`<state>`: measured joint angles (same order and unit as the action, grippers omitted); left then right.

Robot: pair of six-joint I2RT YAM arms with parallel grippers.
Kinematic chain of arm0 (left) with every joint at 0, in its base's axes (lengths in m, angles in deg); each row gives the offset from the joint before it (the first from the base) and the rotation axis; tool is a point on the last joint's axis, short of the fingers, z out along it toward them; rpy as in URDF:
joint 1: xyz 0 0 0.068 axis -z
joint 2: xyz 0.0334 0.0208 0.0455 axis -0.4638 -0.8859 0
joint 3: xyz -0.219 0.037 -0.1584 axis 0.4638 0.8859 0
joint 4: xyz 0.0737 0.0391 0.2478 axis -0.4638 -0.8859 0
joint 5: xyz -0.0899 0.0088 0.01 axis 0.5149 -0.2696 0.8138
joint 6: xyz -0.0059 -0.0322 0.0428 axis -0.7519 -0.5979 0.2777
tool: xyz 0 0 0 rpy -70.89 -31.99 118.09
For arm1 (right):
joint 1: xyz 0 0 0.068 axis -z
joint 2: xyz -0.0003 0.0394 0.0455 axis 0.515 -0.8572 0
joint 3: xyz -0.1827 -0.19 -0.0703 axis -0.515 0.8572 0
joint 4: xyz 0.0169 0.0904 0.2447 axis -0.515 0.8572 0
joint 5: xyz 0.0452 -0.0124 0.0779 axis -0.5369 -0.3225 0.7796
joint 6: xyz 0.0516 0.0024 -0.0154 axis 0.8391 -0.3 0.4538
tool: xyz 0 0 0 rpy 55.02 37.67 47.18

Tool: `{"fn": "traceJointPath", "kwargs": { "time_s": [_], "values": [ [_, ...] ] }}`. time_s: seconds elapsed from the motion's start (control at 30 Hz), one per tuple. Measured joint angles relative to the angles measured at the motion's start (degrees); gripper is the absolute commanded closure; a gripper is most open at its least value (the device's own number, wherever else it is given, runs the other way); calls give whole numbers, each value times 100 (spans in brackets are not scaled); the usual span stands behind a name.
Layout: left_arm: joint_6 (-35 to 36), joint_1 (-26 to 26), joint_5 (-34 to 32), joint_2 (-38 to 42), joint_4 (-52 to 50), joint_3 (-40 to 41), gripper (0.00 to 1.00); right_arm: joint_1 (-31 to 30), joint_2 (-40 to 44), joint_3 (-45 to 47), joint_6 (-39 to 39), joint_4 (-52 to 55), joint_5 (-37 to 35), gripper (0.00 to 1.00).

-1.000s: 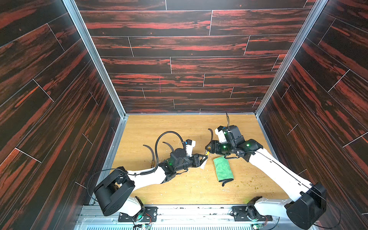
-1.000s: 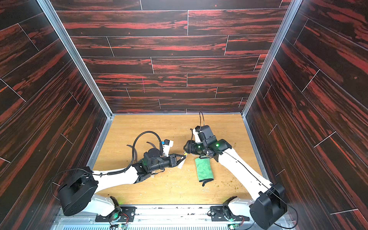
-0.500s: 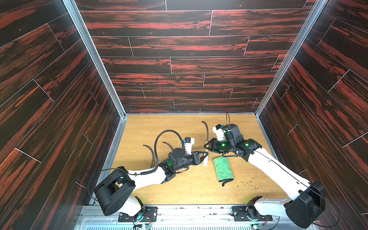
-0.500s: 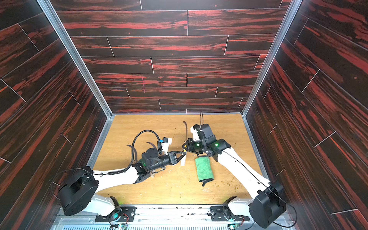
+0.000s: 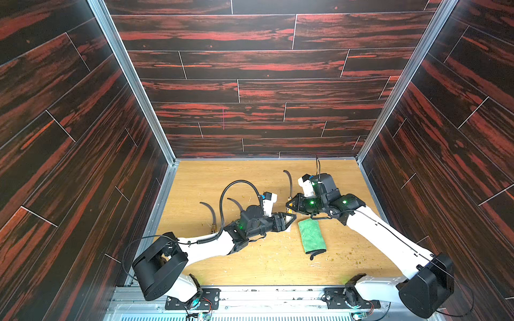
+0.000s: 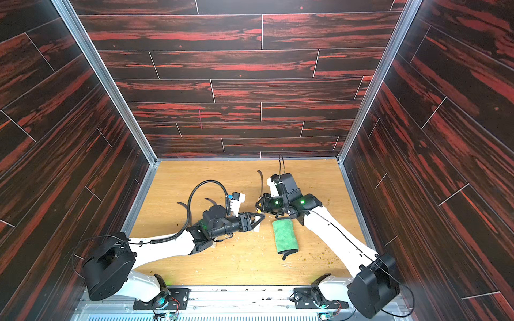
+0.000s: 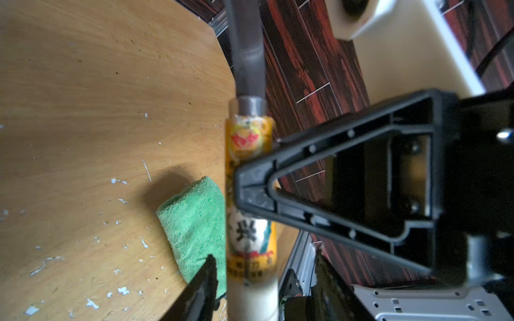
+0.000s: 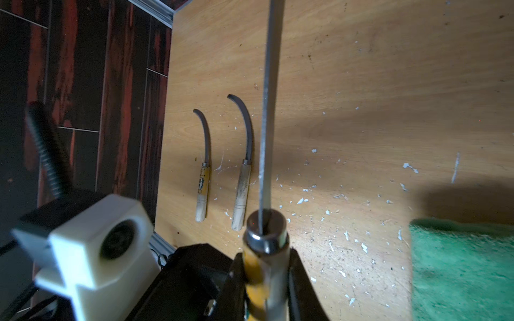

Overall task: Wipe small sickles with rags
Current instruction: Adjust the small sickle.

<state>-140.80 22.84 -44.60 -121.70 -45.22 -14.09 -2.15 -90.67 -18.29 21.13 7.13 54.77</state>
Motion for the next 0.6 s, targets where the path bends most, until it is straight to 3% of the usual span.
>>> {"fn": "traceJointPath", "kwargs": {
  "time_s": [0.13,0.43,0.53,0.6],
  "values": [
    [234,44,-50,0,-435,-192,42,0,0,0,101,4,7,99],
    [435,61,-83,-415,-761,-529,56,-24,2,-2,321,-22,166,99],
    [457,66,-57,-511,-815,-610,75,-46,2,-2,334,-17,133,98],
    [479,79,-79,-518,-850,-654,93,-50,0,-2,339,-15,101,95]
  ]
}}
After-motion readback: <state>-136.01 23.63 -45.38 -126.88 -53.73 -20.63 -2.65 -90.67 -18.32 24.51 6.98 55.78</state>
